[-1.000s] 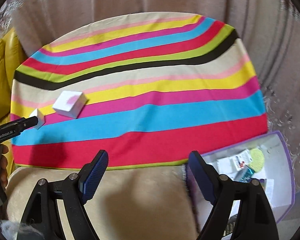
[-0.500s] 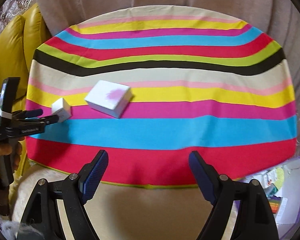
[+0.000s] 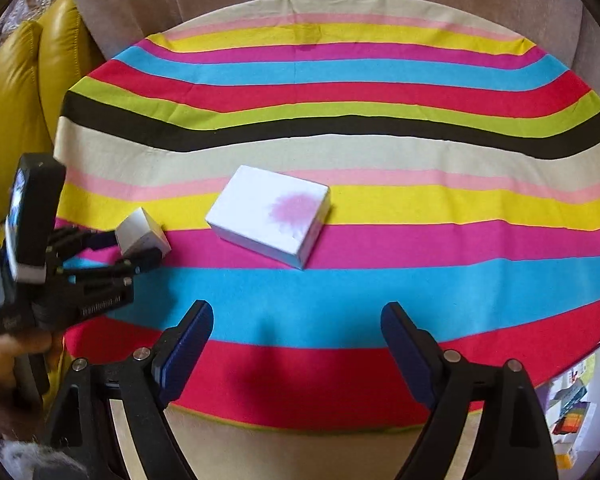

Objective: Organize objects
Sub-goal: 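Grasp the second white cube with left while right grasps the pink-stained white box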

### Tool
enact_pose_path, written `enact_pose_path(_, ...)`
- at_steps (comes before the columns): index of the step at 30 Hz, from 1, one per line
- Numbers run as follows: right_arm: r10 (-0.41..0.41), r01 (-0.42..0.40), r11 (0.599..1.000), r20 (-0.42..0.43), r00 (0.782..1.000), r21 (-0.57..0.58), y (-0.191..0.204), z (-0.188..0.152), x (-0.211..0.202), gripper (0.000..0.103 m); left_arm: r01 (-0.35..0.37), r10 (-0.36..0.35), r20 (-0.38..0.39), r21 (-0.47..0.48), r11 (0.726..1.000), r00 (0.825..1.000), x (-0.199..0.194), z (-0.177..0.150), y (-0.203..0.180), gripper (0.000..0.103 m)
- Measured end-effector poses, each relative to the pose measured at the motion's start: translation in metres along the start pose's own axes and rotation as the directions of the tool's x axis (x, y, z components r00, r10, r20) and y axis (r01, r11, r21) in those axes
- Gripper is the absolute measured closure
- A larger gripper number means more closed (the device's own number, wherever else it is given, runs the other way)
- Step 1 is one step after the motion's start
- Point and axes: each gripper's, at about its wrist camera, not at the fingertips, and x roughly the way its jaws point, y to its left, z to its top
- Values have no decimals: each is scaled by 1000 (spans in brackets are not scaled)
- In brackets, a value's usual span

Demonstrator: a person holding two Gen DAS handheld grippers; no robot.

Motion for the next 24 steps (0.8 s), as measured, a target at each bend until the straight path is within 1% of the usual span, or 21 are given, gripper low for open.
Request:
enact_pose_path(1,1,-1,1000,-1,1000,9,2,2,4,15,9,-9,5,-27,1000,1000,-3,0,2,54)
enact_pose_path(3,-14,14,1000,-2,1000,24,9,8,13,13,5,-3,20,-68,998,1000,-12,-1,6,54)
enact_pose_path(5,-26,26,999,2,1000,45,12,14,20,7,6,-1,43,-112,994,999,-24,-3,10,54)
enact_pose_path(8,-30,29,996,11,999,89,15,26,29,0,12,7,94,-204,979,996,-44,-8,15,54)
enact_pose_path(10,-53,50,993,23,998,111,17,36,37,0,12,20,129,-240,971,991,-57,-12,15,54)
enact_pose_path(12,-66,65,989,7,998,130,19,44,47,0,28,16,165,-261,965,986,-66,-18,12,54)
enact_pose_path(15,-93,93,985,-6,996,147,24,50,60,0,32,26,197,-289,957,980,-71,-22,13,54)
enact_pose_path(19,-108,107,980,-6,994,169,29,55,68,0,49,25,216,-331,942,976,-73,-25,22,54)
enact_pose_path(21,-130,127,977,5,992,170,32,59,69,0,55,25,222,-348,936,975,-72,-27,25,54)
enact_pose_path(24,-154,153,972,-4,988,177,32,63,77,0,64,22,233,-353,933,972,-71,-27,25,54)
